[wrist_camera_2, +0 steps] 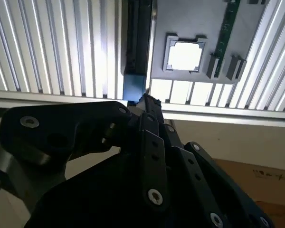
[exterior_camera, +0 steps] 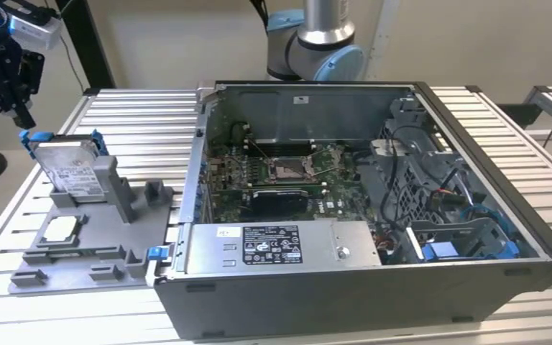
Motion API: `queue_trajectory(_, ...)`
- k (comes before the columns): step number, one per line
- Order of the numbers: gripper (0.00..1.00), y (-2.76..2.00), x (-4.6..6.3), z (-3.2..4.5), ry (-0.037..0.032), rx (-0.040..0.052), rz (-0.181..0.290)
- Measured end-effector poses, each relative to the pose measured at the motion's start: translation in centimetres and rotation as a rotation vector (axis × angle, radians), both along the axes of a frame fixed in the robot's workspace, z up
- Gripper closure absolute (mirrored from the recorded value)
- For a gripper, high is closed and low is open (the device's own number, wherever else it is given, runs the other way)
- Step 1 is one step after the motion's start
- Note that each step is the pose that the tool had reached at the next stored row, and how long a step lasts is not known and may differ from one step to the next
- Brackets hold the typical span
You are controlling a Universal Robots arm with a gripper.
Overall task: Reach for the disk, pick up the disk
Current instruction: 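Pick up the disk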
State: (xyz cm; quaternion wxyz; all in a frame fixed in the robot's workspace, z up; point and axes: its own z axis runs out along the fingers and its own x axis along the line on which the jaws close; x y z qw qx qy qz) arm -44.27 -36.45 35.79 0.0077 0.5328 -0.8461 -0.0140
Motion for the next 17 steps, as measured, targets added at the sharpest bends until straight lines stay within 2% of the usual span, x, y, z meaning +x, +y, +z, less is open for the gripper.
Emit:
queue_trajectory(6,1.00,0.00,0.00,-0.12,-0.0174,0.0001,0.106)
queue_trajectory(10,1.00,0.00,0.00,-0.21,-0.0267,0.0003,0.179)
queue_trajectory(17,1.00,0.00,0.00,-0.27,-0.0296,0.0017,0.306)
